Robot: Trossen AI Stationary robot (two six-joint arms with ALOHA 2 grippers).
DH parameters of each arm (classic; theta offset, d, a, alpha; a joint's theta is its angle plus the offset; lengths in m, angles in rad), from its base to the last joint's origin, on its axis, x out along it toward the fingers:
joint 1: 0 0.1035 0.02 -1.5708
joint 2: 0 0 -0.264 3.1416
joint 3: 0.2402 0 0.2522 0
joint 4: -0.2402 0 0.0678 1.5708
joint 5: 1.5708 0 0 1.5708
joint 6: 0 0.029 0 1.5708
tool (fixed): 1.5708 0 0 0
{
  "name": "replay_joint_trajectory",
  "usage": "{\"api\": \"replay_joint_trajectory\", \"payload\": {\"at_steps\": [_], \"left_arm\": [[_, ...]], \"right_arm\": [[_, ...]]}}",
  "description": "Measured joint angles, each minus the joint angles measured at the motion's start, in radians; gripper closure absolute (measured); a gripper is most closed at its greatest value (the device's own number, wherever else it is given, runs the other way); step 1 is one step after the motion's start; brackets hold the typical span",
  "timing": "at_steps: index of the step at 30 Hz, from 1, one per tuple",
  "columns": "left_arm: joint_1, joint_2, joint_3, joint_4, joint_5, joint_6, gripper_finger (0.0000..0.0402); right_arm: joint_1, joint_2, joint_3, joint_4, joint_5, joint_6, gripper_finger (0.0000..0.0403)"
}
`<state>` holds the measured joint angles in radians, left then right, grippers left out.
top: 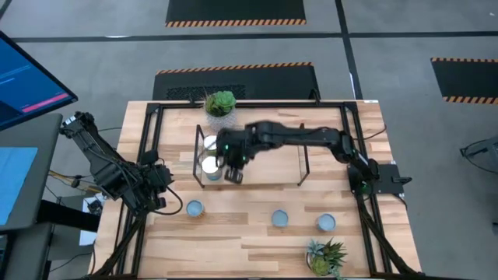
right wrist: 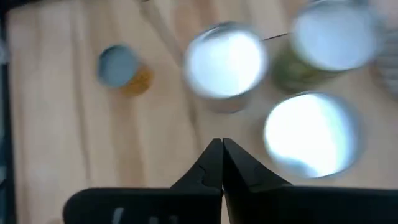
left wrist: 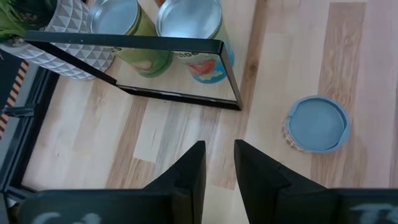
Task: Pick and place cans onto a shelf
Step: Put the canned green beans on the shelf
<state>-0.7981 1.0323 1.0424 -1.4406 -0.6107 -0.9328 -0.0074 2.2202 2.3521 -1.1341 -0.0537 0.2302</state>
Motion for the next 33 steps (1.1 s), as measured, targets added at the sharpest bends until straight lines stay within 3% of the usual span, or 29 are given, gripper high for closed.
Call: {"api": "replay_joint_trajectory", "payload": {"at_steps": [5,16,33], "left_arm": [[0.000,0.000,0.000,0.000,-0.001,0.009,0.0329],[0.000,0.000,0.000,0.002,0.000,0.009,0.0329],[0.000,0.000,0.000,0.002,-0.004,0.009,0.0329]], "right_arm": [[0.045,0.051,0.000,0.008,0.001,0.033,0.0387],[0.036,0.107,-0.001,-0.054,0.164,0.113,0.0389],[-0.043,0.107,-0.001,-0.070,0.184,0.101,0.0388]]}}
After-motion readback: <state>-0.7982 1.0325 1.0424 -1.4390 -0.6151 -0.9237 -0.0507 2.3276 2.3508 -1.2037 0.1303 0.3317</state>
